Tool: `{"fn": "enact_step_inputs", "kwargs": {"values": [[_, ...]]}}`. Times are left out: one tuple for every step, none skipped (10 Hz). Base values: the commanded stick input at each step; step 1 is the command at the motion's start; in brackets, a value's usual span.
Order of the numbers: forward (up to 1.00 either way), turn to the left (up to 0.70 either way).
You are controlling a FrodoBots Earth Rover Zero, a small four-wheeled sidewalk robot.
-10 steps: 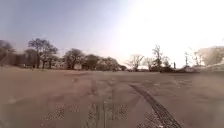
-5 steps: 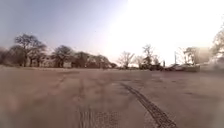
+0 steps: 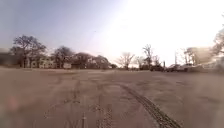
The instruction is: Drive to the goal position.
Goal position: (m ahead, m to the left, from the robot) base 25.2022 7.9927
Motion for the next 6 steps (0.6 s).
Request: {"fn": "enact_step_inputs", "kwargs": {"values": [[0.70,0.00],[0.70,0.00],[0.70,0.00],[0.70,0.00],[0.70,0.00],[0.70,0.00]]}}
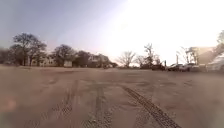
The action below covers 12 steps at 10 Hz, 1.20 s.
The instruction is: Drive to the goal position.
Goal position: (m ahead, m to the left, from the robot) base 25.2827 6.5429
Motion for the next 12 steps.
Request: {"fn": "enact_step_inputs", "kwargs": {"values": [[0.70,0.00],[0.70,0.00],[0.70,0.00],[0.70,0.00],[0.70,0.00],[0.70,0.00],[0.70,0.00],[0.70,0.00],[0.70,0.00],[0.70,0.00],[0.70,0.00],[0.70,0.00]]}}
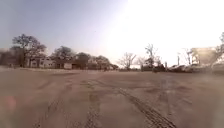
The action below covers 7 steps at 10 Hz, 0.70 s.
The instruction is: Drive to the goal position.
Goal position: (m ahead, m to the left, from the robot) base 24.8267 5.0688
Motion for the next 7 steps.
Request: {"fn": "enact_step_inputs", "kwargs": {"values": [[0.70,0.00],[0.70,0.00],[0.70,0.00],[0.70,0.00],[0.70,0.00],[0.70,0.00],[0.70,0.00]]}}
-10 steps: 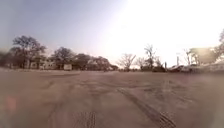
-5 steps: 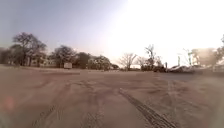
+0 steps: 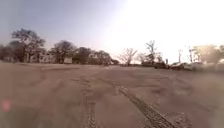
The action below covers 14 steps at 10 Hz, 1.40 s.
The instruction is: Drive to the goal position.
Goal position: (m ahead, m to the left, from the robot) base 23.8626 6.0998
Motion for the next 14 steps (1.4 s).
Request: {"fn": "enact_step_inputs", "kwargs": {"values": [[0.70,0.00],[0.70,0.00],[0.70,0.00],[0.70,0.00],[0.70,0.00],[0.70,0.00],[0.70,0.00],[0.70,0.00],[0.70,0.00],[0.70,0.00],[0.70,0.00],[0.70,0.00],[0.70,0.00],[0.70,0.00]]}}
